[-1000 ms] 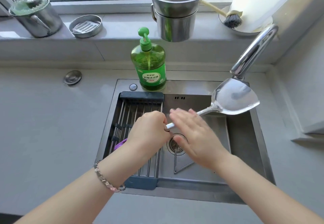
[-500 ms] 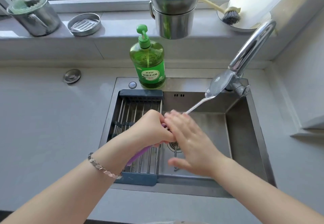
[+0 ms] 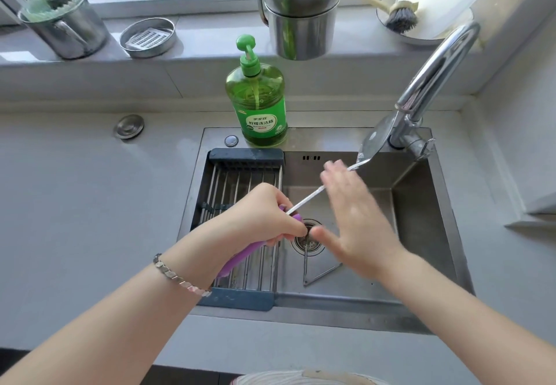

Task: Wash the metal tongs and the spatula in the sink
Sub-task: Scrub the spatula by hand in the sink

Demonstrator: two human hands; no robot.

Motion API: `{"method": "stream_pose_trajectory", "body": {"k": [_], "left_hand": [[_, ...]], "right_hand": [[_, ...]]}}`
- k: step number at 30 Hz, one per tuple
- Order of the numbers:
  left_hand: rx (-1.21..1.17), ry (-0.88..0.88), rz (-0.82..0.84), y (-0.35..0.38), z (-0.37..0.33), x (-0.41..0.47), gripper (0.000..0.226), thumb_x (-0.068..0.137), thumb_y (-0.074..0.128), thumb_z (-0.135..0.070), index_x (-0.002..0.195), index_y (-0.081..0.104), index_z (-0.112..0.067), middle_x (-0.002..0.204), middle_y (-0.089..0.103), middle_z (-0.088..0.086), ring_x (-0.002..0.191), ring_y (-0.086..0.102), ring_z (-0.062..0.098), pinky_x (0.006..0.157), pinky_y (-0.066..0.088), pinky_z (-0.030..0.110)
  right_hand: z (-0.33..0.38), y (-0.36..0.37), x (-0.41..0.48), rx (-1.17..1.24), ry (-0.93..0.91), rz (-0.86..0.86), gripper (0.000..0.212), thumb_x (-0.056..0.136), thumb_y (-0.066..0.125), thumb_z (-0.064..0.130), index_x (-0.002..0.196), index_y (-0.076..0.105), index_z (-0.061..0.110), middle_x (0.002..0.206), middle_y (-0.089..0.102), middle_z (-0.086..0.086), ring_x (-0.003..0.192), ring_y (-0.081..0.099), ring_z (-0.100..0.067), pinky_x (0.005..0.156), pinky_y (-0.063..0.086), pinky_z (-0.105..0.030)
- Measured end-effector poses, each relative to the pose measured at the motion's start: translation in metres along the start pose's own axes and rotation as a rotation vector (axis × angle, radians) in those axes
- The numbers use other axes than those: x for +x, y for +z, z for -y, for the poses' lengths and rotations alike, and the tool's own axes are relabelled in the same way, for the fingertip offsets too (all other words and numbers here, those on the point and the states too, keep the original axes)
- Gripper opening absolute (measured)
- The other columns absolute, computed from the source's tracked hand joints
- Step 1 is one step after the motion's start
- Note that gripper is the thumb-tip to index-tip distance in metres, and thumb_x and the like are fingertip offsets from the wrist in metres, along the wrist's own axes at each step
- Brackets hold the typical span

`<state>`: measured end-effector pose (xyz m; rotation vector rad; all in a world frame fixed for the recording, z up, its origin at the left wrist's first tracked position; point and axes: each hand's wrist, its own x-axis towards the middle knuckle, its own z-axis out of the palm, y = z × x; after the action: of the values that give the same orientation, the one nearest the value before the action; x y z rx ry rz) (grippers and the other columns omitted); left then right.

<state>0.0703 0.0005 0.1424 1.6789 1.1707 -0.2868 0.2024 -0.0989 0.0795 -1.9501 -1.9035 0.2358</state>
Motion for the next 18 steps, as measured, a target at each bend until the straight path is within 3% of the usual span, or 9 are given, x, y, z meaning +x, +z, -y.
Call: {"method": "stream_pose_trajectory", "body": {"k": [3,7,10,12,14,16,18], "left_hand": [[0.059,0.017,-0.037,0.002,0.001,0.001,0.010,0.074,0.066,-0.007,0.077,0.069,0.002,0.049,0.052,0.002,0.037,0.043,0.010,0.040,0.038,0.014],[0.127,0.029,-0.122,0.006,0.007,0.004,0.015,0.075,0.064,-0.015,0.068,0.069,-0.003,0.051,0.059,-0.001,0.043,0.046,0.011,0.048,0.041,0.018],[0.250,0.115,-0.254,0.013,0.008,0.002,0.019,0.079,0.054,-0.013,0.062,0.056,-0.006,0.055,0.053,0.004,0.049,0.041,0.017,0.048,0.032,0.022],[0.372,0.185,-0.352,0.016,0.011,0.001,0.013,0.084,0.054,-0.015,0.073,0.060,-0.010,0.065,0.054,0.000,0.061,0.049,0.018,0.051,0.039,0.024],[0.440,0.212,-0.419,0.017,0.013,0.000,0.011,0.087,0.056,-0.016,0.092,0.066,-0.013,0.083,0.062,0.001,0.080,0.057,0.021,0.068,0.050,0.029],[0.523,0.234,-0.470,0.020,0.014,-0.001,0.018,0.089,0.054,-0.017,0.104,0.064,-0.013,0.097,0.064,0.003,0.092,0.057,0.022,0.080,0.049,0.031],[0.620,0.256,-0.516,0.023,0.015,-0.001,0.021,0.090,0.052,-0.016,0.109,0.062,-0.012,0.105,0.062,0.003,0.098,0.056,0.022,0.081,0.043,0.030]], "right_hand": [[0.016,0.012,-0.009,-0.038,-0.190,0.095,0.087,0.089,0.016,0.067,0.137,0.031,-0.003,0.144,0.037,-0.021,0.137,0.023,-0.026,0.116,0.011,-0.033],[-0.014,-0.003,0.000,0.027,0.066,0.025,0.094,0.088,0.008,0.070,0.137,0.039,-0.004,0.143,0.042,-0.020,0.137,0.030,-0.027,0.114,0.004,-0.027],[0.009,0.009,-0.009,0.011,-0.105,0.131,0.087,0.090,0.017,0.067,0.135,0.039,-0.004,0.140,0.045,-0.021,0.134,0.035,-0.030,0.114,0.010,-0.031],[0.009,0.012,-0.009,-0.005,-0.127,0.125,0.090,0.089,0.014,0.069,0.135,0.041,-0.003,0.140,0.045,-0.018,0.134,0.035,-0.028,0.115,0.010,-0.030],[-0.011,0.007,-0.006,0.026,0.029,0.065,0.102,0.082,0.001,0.075,0.139,0.038,0.000,0.145,0.040,-0.015,0.139,0.030,-0.025,0.115,0.004,-0.027],[-0.011,0.004,-0.003,0.077,0.131,0.037,0.105,0.081,-0.002,0.076,0.138,0.039,-0.002,0.144,0.042,-0.017,0.138,0.031,-0.026,0.115,0.004,-0.027],[0.008,0.013,-0.009,0.056,0.031,0.096,0.094,0.089,0.009,0.069,0.134,0.042,-0.006,0.139,0.046,-0.021,0.134,0.036,-0.031,0.114,0.008,-0.031]]}}
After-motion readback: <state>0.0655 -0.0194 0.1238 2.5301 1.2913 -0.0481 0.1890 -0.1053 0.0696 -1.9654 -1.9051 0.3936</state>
